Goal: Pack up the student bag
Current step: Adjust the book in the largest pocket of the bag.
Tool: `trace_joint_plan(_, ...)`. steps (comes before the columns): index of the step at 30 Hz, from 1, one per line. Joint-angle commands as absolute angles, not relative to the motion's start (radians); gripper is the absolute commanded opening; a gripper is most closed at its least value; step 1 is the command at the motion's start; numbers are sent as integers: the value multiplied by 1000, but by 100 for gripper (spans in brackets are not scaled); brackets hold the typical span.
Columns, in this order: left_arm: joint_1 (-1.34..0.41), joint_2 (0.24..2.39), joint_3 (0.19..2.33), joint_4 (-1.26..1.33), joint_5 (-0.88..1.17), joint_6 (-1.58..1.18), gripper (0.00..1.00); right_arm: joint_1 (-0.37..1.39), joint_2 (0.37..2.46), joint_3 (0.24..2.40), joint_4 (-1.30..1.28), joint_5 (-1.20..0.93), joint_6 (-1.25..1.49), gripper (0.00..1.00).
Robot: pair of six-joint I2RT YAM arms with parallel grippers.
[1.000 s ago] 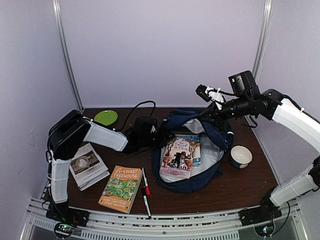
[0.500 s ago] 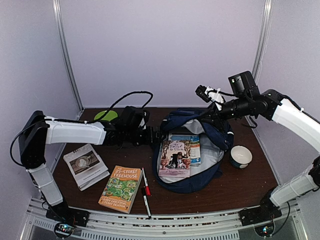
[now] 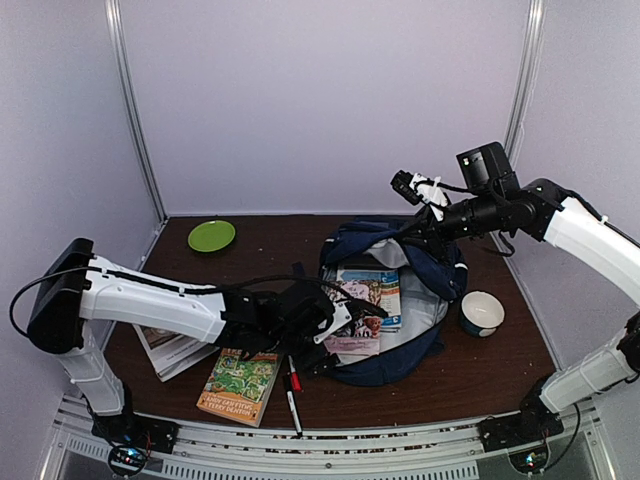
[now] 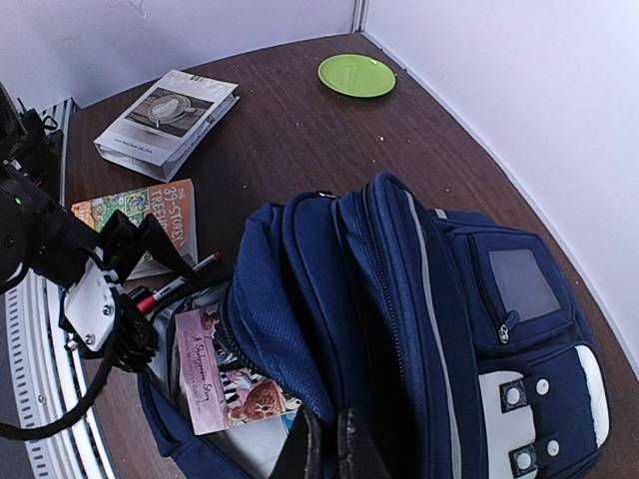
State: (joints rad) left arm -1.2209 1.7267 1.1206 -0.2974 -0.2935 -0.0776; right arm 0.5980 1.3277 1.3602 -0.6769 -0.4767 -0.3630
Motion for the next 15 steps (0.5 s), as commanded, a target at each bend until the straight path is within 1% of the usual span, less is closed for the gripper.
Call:
trace_joint_plan(1, -1211, 1771, 1155, -353, -384, 106, 92, 595, 1294, 1368, -611, -519, -364, 0)
trace_joint_plan(5, -1210, 1853, 1216, -376, -403, 161, 91, 595, 1291, 1367, -612, -519, -364, 0)
trace_joint_plan(10, -1193, 1931, 1279, -345, -527, 231, 91, 595, 1280, 1364, -612, -517, -364, 0)
trace_joint_plan(15, -1129, 1963, 1372, -299, -536, 259, 90, 595, 1273, 1351, -608, -516, -364, 0)
